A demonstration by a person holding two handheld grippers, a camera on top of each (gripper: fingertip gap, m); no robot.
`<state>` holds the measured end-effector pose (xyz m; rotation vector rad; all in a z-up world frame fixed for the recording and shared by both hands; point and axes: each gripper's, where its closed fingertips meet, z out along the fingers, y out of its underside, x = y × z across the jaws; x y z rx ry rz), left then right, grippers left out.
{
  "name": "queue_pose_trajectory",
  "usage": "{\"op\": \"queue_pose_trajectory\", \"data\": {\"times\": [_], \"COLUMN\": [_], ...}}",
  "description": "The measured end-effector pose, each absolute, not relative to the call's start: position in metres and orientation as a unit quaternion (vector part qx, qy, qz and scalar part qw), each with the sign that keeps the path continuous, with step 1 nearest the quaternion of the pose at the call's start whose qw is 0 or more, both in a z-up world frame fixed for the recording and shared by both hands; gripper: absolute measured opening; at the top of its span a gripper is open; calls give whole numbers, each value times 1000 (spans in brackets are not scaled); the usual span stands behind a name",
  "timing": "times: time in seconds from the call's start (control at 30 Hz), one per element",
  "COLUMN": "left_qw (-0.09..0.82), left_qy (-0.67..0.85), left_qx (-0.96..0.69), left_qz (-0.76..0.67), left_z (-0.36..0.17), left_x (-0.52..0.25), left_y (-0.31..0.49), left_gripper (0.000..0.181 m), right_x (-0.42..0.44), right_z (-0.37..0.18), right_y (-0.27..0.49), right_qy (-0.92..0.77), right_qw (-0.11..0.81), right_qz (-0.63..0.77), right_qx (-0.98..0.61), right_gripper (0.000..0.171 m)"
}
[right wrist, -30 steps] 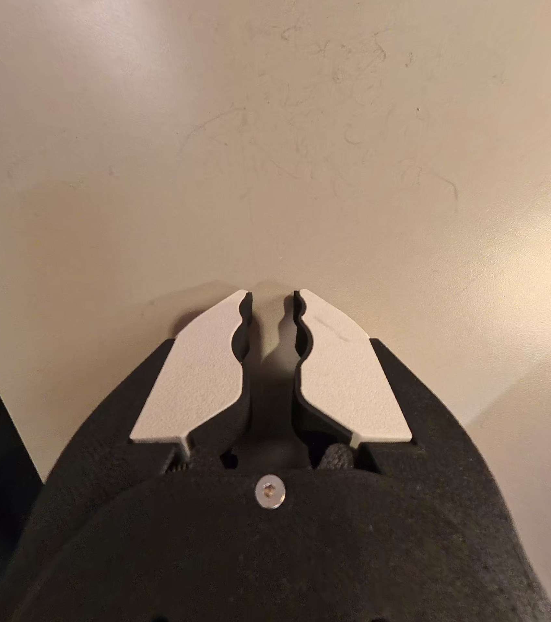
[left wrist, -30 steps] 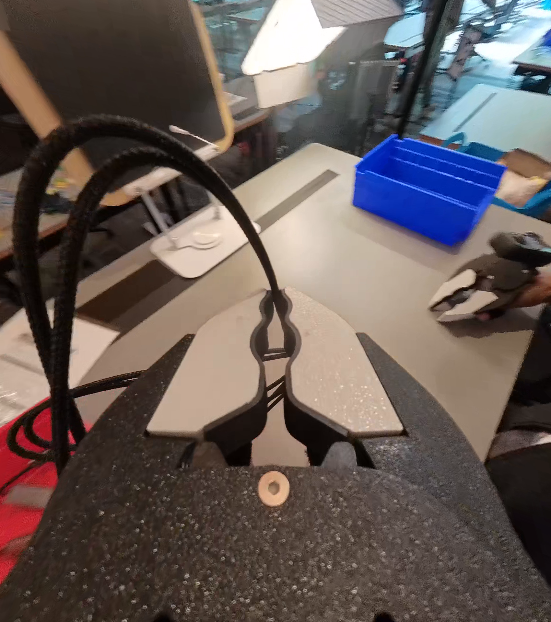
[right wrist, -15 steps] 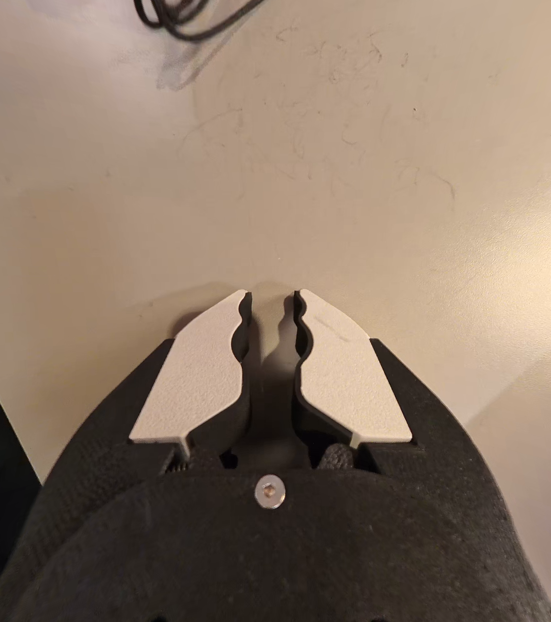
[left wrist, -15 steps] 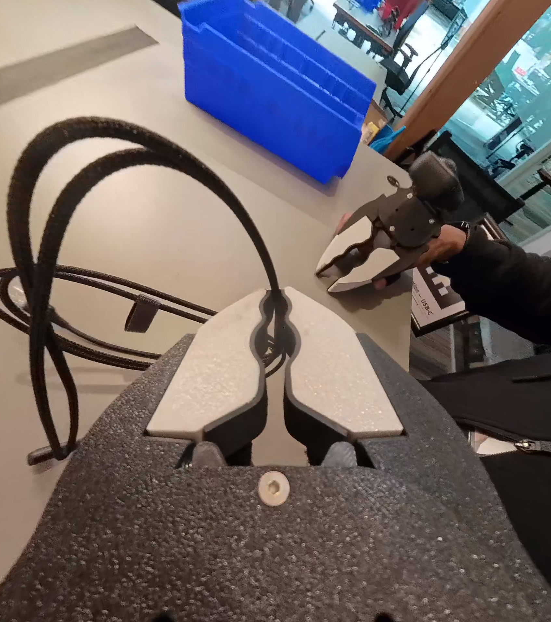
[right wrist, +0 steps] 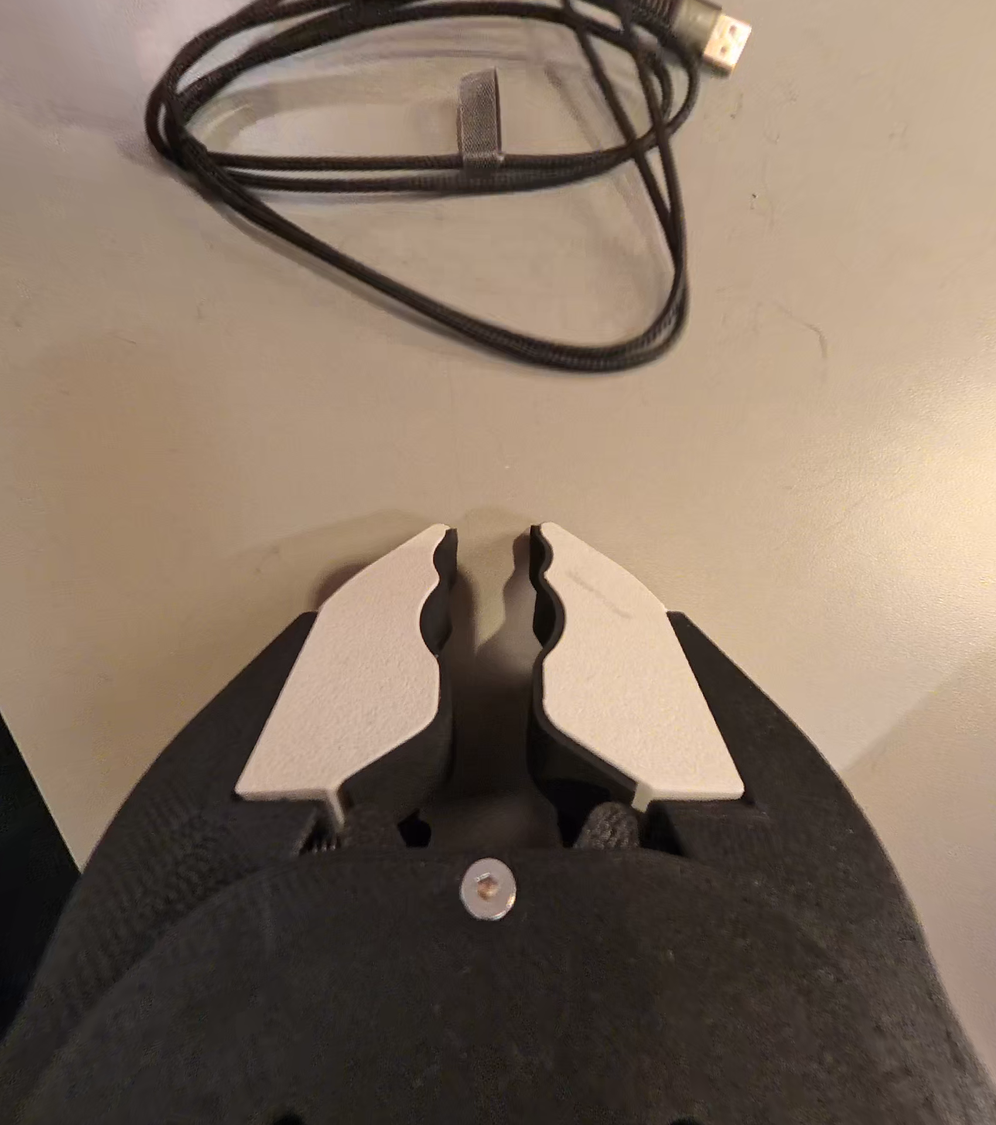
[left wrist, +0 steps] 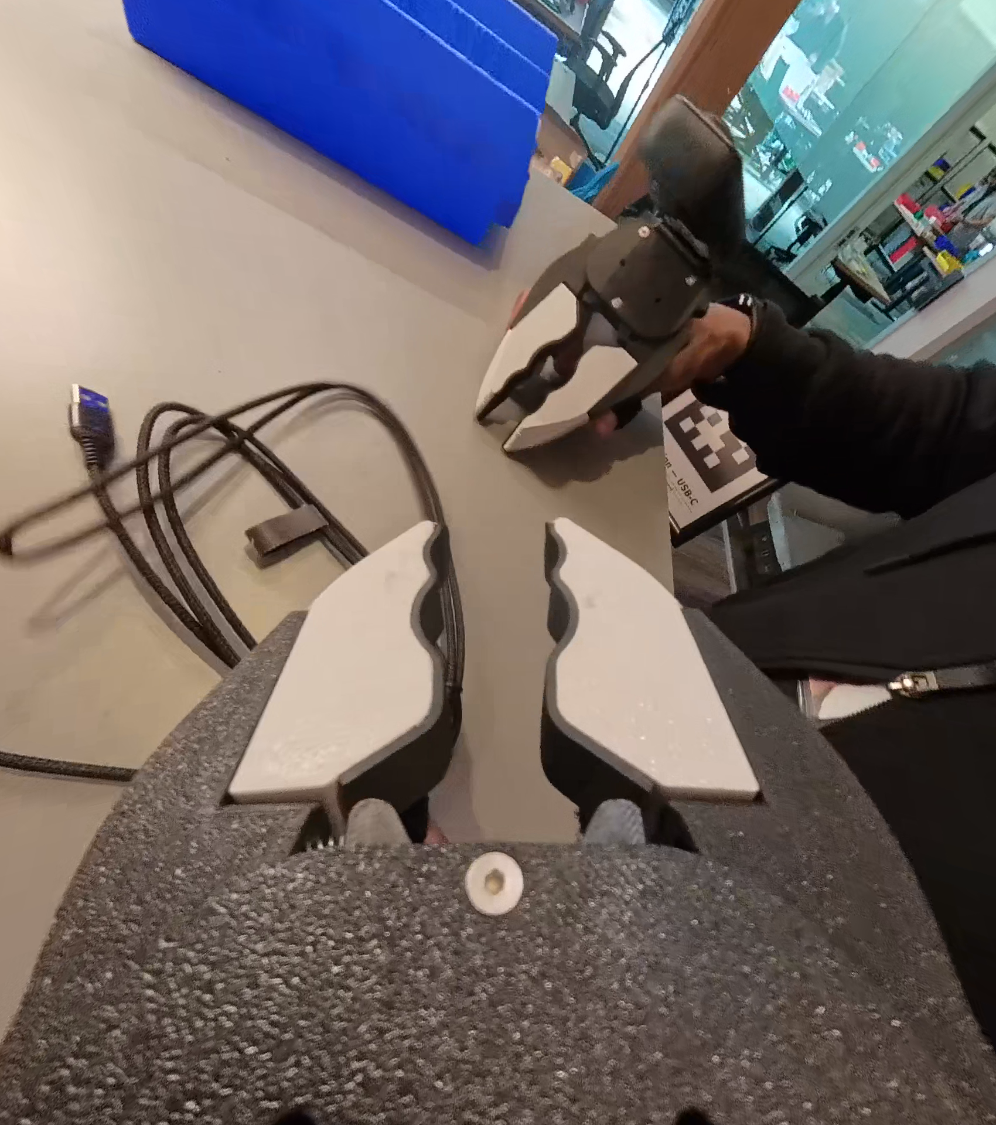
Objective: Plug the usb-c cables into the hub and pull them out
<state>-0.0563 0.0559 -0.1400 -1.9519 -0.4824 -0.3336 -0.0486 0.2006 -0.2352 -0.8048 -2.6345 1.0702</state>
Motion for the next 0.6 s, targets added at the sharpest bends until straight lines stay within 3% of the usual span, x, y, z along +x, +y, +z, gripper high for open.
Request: {"op": "queue_pose_trajectory", "data": {"times": [0.3,0.6], "left_qw": [518,477], "left_qy": [-228,-351], "left_qx": [-819,-805], "left_qz": [-88,46], "left_z": [-134,-109], "left_x": [-41,-71], "left_y": [-8,-148], "left_gripper": [38,38], "right_x": [-48,-47], "right_z": [-235,-235], "right_y": [200,200], "right_qy": [-888,-888], "right_qw": [93,89], "right_qz": [361,362], "right_qx": [-268,-268], "right_gripper": [22,22]}}
